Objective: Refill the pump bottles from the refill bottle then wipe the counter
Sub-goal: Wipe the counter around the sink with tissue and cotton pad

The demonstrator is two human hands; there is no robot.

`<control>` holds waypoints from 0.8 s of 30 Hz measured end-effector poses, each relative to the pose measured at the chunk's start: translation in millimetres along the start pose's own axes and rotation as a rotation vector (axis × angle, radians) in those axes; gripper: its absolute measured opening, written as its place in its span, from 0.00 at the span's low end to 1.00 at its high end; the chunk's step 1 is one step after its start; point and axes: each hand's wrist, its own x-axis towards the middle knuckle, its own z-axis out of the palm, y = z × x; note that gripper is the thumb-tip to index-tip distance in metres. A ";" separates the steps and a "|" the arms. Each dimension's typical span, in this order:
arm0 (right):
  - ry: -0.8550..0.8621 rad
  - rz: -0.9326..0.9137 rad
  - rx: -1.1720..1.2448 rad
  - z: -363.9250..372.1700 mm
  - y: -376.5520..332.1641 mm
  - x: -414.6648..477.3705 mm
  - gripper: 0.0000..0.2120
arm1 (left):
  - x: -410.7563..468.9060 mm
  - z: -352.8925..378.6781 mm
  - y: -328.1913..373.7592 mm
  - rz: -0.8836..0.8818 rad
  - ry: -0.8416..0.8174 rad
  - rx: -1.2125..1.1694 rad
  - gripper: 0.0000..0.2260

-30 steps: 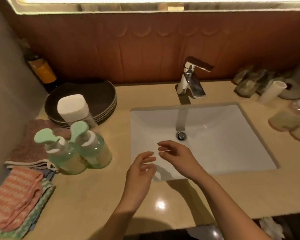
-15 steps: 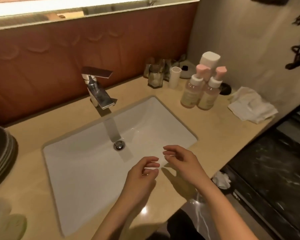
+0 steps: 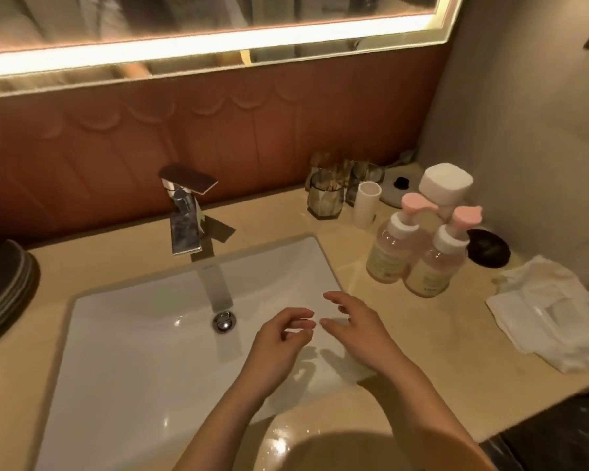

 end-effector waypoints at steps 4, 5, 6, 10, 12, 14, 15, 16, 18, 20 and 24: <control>0.009 -0.014 -0.029 -21.3 3.0 53.6 0.28 | 17.9 6.0 6.2 -0.049 0.137 -0.056 0.11; 0.038 -0.003 -0.059 -22.4 2.9 64.6 0.31 | 18.6 5.3 6.7 -0.060 0.157 -0.068 0.11; 0.062 0.004 -0.076 -22.8 1.7 78.2 0.33 | 20.1 4.4 6.5 -0.069 0.183 -0.082 0.11; 0.141 0.056 -0.167 -30.7 -16.9 122.5 0.41 | 22.3 0.4 6.6 -0.098 0.231 -0.106 0.10; 0.154 0.069 -0.306 -40.5 -30.9 143.0 0.43 | 24.6 -1.9 8.5 -0.106 0.235 -0.105 0.09; 0.162 0.092 -0.436 -52.1 -41.7 161.8 0.43 | 27.9 -4.9 11.2 -0.109 0.220 -0.092 0.10; 0.167 0.109 -0.485 -57.5 -45.0 168.7 0.43 | 28.7 -5.9 12.6 -0.109 0.210 -0.088 0.10; 0.175 0.129 -0.517 -62.4 -47.4 175.4 0.42 | 30.7 -7.4 14.2 -0.108 0.200 -0.085 0.10; 0.192 0.173 -0.562 -71.6 -49.0 187.0 0.41 | 34.6 -10.1 16.2 -0.107 0.184 -0.077 0.10; 0.174 0.222 -0.620 -78.7 -47.6 196.8 0.40 | 38.6 -12.2 17.3 -0.106 0.174 -0.074 0.10; 0.088 0.255 -0.737 -81.9 -39.8 202.4 0.32 | 41.4 -16.2 15.9 -0.121 0.148 -0.070 0.10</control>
